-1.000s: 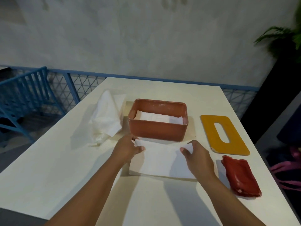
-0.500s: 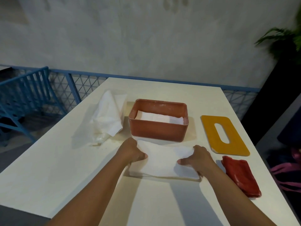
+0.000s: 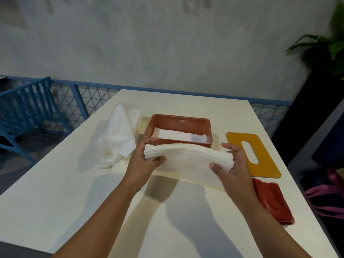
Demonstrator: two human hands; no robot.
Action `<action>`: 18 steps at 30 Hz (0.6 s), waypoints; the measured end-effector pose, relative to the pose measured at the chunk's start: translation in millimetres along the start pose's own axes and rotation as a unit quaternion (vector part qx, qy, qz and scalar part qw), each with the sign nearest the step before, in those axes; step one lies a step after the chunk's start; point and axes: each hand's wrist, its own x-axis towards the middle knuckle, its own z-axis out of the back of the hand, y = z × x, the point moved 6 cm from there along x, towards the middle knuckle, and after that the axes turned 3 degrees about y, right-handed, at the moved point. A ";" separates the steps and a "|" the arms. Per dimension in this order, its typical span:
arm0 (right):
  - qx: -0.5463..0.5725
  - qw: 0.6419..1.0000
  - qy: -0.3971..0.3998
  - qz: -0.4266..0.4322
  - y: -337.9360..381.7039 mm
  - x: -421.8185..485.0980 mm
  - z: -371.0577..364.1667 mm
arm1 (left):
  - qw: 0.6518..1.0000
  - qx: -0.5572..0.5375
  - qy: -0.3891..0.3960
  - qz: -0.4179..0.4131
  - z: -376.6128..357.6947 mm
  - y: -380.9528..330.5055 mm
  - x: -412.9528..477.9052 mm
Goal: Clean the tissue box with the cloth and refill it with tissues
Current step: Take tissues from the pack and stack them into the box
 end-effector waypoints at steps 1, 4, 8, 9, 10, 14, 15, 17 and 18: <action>0.014 1.000 0.007 -0.006 -3.9 -2.4 -0.6 | 1.000 -0.009 0.009 0.007 -0.1 2.7 -1.7; 0.029 0.996 0.034 -0.071 -27.2 -7.3 -8.0 | 0.995 -0.039 0.052 0.072 -3.2 24.9 -7.8; -0.005 0.994 0.014 -0.109 -45.3 -7.0 -10.9 | 0.988 -0.073 0.038 0.132 -4.1 45.3 -11.1; -0.013 0.995 0.008 -0.099 -43.2 -5.0 -10.4 | 0.989 -0.070 0.029 0.125 -3.2 43.6 -9.4; -0.019 0.996 0.005 -0.089 -39.8 -2.3 -10.0 | 0.990 -0.074 0.026 0.115 -2.9 40.2 -7.6; 0.003 0.997 0.012 -0.077 -32.0 4.8 -8.4 | 0.992 -0.079 0.028 0.090 -0.2 29.5 -4.7; 0.007 0.996 0.016 -0.086 -35.1 4.3 -8.7 | 0.993 -0.069 0.033 0.091 -0.6 28.9 -5.6; 0.002 0.994 0.017 -0.110 -46.0 0.4 -9.4 | 0.993 -0.052 0.038 0.103 -2.5 34.1 -9.7; -0.008 0.992 0.014 -0.122 -51.6 -2.0 -10.3 | 0.992 -0.051 0.032 0.113 -3.2 37.9 -11.0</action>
